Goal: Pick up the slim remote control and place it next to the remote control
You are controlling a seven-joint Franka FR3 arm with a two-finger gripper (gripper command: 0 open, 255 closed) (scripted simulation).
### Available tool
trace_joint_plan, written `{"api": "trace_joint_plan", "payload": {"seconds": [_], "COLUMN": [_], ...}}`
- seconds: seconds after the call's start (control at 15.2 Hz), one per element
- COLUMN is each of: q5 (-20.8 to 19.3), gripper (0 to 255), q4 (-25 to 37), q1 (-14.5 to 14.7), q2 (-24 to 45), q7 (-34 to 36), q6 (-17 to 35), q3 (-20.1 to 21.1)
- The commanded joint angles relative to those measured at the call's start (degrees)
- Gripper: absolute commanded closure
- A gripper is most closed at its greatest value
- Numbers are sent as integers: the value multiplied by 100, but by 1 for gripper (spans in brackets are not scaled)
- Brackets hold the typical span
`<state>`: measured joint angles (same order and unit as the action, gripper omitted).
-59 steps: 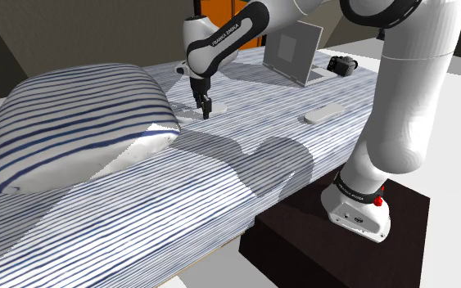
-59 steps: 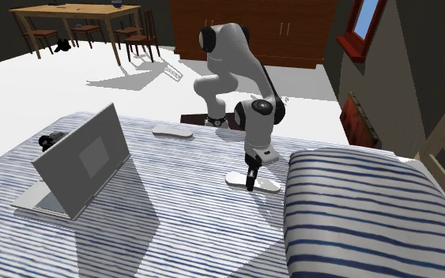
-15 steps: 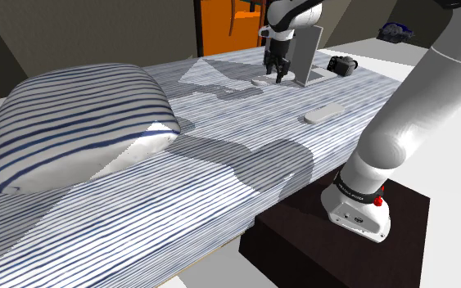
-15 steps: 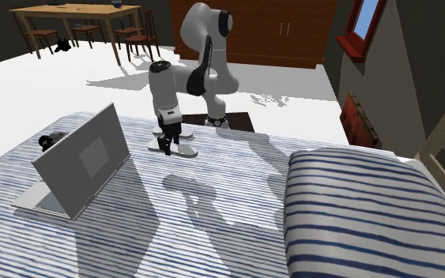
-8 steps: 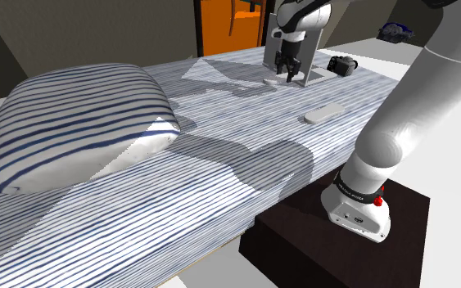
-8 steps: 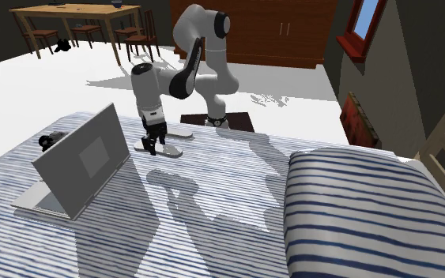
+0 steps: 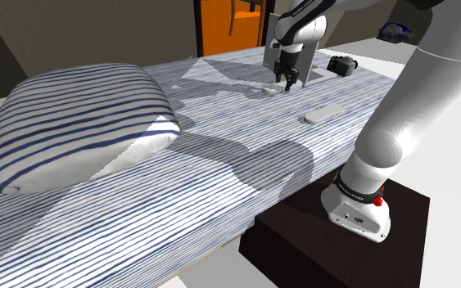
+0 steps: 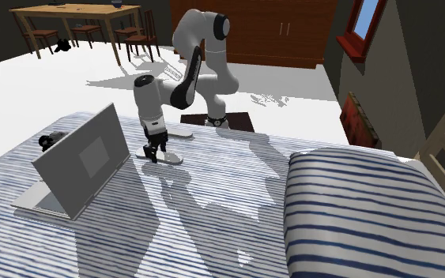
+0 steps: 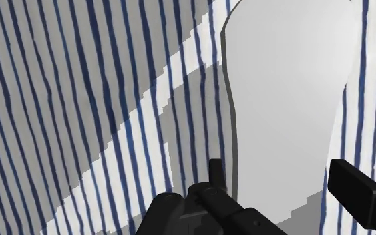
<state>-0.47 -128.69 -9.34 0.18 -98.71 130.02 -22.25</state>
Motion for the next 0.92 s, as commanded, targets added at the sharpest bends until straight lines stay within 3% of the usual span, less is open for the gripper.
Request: {"api": "trace_joint_plan", "payload": {"seconds": [0.0,0.66,0.73,0.86], "q5": [39,106,106,106], "gripper": [255,255,0,0], "q4": [-71,-148,-148,-148], "q1": [1,-3,-3,-3], "q2": [78,208,207,208], "q7": [-20,-67,-67,-67], "q6": [149,345,345,345], "q3": [2,3,3,3]}}
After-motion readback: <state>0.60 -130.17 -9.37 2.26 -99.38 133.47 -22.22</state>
